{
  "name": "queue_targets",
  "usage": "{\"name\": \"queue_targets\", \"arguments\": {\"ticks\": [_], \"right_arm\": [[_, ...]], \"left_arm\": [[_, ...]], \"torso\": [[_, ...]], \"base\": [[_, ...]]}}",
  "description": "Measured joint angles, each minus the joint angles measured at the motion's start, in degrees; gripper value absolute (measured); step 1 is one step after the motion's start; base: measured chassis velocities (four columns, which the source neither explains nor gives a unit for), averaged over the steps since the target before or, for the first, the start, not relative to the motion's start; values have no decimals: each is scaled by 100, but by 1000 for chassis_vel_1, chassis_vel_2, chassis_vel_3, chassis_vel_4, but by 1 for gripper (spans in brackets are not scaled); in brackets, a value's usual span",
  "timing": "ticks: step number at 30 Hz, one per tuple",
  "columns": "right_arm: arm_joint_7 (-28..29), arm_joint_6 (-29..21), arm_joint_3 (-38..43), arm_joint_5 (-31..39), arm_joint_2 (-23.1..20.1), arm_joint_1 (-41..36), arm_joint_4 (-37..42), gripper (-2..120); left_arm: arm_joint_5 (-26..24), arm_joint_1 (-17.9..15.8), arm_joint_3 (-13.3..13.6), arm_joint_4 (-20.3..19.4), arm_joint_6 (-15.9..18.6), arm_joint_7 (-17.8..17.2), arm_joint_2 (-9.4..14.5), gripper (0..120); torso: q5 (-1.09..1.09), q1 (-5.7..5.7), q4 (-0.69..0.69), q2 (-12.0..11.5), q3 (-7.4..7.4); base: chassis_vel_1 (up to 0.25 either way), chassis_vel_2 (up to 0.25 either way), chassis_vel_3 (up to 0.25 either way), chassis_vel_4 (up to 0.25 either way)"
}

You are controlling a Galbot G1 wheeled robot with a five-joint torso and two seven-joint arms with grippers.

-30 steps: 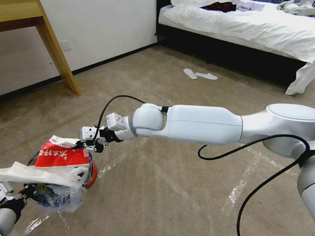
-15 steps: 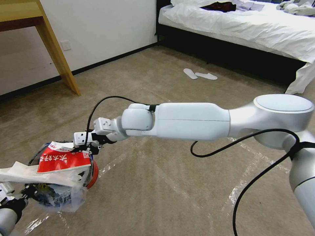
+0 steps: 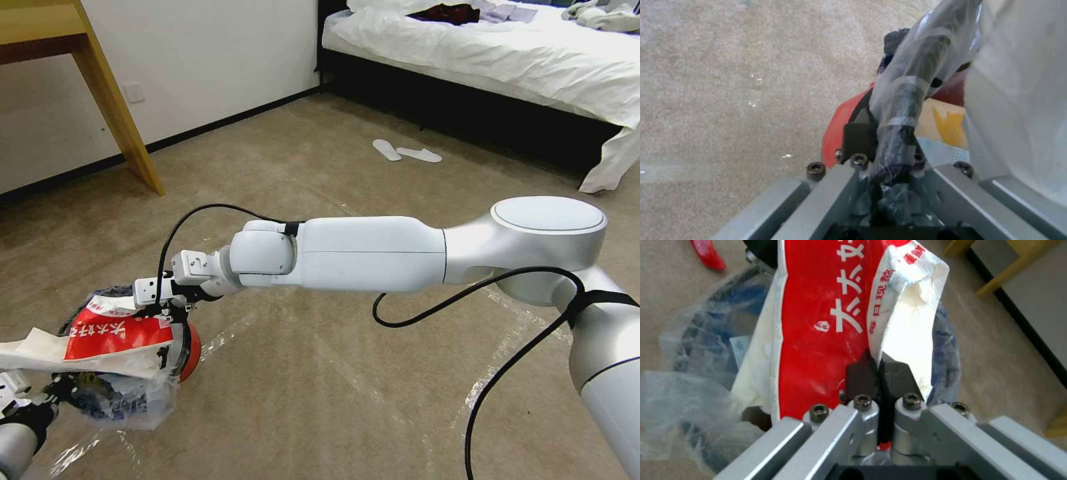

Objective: Pick up the trash bin and place the garbage on the floor into it.

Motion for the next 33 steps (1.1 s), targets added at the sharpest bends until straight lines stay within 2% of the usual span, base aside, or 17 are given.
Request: {"name": "queue_targets", "arguments": {"ticks": [13,23,25,26,28,29,31,32,33], "right_arm": [[177,-96,-33,119,246,20,9,0],[239,-41,-151,1,228,-37,-22,0],[268,-41,-157,0,204,-38,-7,7],[268,-41,-157,0,204,-38,-7,7],[292,-41,-157,14,196,-37,17,17],[292,-41,-157,14,196,-37,17,17],[325,-41,-156,34,194,-34,33,29],[325,-41,-156,34,194,-34,33,29],[330,-41,-150,51,194,-31,44,33]], "left_arm": [[9,-29,8,31,0,9,-2,0],[7,-15,9,21,0,14,7,0],[6,-17,10,21,0,14,7,0],[6,-17,10,21,0,14,7,0],[6,-22,13,21,0,14,7,0],[6,-22,13,21,0,14,7,0],[6,-22,13,24,0,14,7,0],[6,-22,13,24,0,14,7,0],[6,-20,14,29,0,14,7,0]], "torso": [[0,0,0,0,0],[0,0,0,0,0],[0,0,0,0,0],[0,0,0,0,0],[0,0,0,0,0],[0,0,0,0,0],[0,0,0,0,0],[0,0,0,0,0],[1,0,0,0,0]], "base": [[0,0,0,0],[0,0,0,0],[0,0,0,0],[0,0,0,0],[0,0,0,0],[0,0,0,0],[0,0,0,0],[0,0,0,0],[0,0,0,0]]}}
